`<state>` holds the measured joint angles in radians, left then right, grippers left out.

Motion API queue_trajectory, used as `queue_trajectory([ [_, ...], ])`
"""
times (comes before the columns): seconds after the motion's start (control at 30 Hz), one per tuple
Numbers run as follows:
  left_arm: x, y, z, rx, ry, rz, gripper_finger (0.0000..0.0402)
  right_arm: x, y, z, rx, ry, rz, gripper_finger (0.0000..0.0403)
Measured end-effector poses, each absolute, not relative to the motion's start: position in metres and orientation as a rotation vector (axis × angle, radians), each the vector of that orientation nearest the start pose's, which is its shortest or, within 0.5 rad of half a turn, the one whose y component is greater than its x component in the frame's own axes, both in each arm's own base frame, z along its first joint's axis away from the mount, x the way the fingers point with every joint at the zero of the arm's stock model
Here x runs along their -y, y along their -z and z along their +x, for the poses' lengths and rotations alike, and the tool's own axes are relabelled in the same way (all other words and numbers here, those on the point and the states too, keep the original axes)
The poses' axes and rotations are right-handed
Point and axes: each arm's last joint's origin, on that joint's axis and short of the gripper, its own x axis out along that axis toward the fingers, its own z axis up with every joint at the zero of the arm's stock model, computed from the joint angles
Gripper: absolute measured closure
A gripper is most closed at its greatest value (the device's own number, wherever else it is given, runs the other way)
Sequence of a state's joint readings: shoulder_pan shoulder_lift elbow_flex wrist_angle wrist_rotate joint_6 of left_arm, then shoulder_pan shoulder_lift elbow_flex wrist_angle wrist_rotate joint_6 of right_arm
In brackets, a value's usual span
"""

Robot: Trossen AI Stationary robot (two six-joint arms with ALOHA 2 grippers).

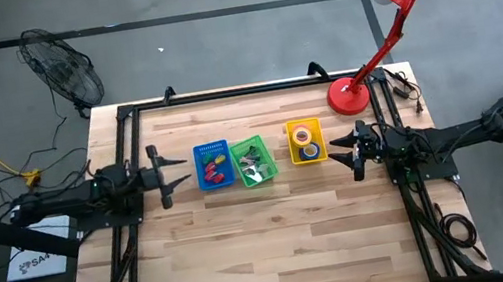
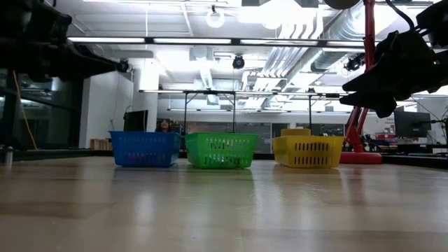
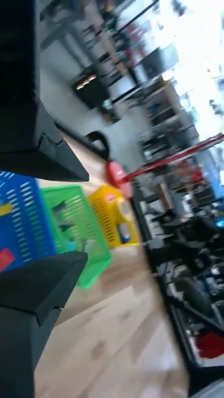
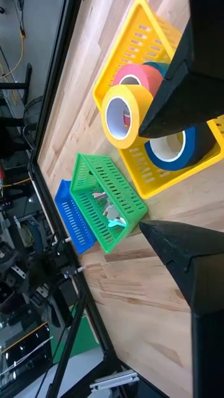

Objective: Pick and place Stapler, Stapler remover, tape
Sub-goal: Return to Home Position

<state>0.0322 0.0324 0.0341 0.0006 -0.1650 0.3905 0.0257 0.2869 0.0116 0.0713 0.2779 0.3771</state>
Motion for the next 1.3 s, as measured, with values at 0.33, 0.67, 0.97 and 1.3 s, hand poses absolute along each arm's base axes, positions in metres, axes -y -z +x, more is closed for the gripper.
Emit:
queue_trajectory([
  [0.33, -0.007, -0.171, 0.098, -0.035, -0.179, 0.526, 0.0211, 0.005, -0.150, 0.113, -0.152, 0.286, 0.343, 0.0182],
  [0.67, -0.003, -0.170, 0.097, 0.011, -0.013, 0.520, 0.0211, 0.005, -0.150, 0.113, -0.152, 0.286, 0.343, 0.0182],
  [0.97, 0.007, -0.173, 0.088, 0.203, 0.699, 0.442, 0.0211, 0.005, -0.150, 0.113, -0.152, 0.286, 0.343, 0.0182],
  [1.3, 0.007, -0.175, 0.088, 0.213, 0.692, 0.435, 0.0211, 0.005, -0.150, 0.113, -0.152, 0.286, 0.343, 0.0182],
])
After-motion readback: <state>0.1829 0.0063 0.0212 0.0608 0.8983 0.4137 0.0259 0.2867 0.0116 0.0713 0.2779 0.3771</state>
